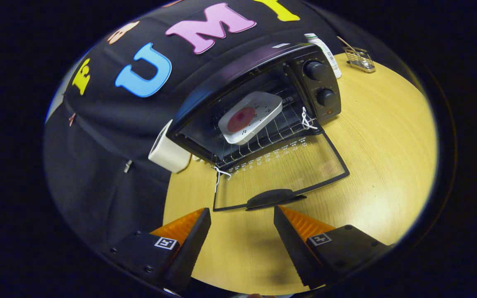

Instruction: Open the toaster oven, put the food inside, and close the toaster oven door.

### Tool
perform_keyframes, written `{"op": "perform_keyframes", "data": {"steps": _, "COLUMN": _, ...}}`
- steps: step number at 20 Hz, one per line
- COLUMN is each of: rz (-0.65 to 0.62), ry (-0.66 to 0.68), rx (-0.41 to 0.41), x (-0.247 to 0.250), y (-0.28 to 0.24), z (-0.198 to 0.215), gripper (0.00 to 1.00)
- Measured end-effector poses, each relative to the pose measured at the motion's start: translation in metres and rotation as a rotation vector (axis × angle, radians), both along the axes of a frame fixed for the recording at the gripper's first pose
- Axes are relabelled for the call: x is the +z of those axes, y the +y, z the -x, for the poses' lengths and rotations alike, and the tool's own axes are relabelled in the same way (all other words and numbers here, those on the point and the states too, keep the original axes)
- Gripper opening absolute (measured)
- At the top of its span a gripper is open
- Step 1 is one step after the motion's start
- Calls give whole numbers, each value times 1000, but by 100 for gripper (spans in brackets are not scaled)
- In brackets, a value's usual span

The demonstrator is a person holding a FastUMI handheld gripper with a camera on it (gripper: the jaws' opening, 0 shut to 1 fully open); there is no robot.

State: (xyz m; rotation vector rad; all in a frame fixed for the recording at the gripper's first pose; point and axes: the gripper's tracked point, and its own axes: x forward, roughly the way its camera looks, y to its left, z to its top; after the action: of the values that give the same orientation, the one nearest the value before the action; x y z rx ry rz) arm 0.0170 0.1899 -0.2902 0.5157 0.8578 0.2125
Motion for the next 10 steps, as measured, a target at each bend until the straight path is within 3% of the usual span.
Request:
{"op": "perform_keyframes", "data": {"steps": 4, "rz": 208, "ry": 4, "rx": 94, "x": -27, "y": -17, "z": 17, "gripper": 99}}
{"op": "perform_keyframes", "data": {"steps": 10, "rz": 389, "ry": 66, "rx": 117, "x": -64, "y": -37, "z": 21, "gripper": 99}}
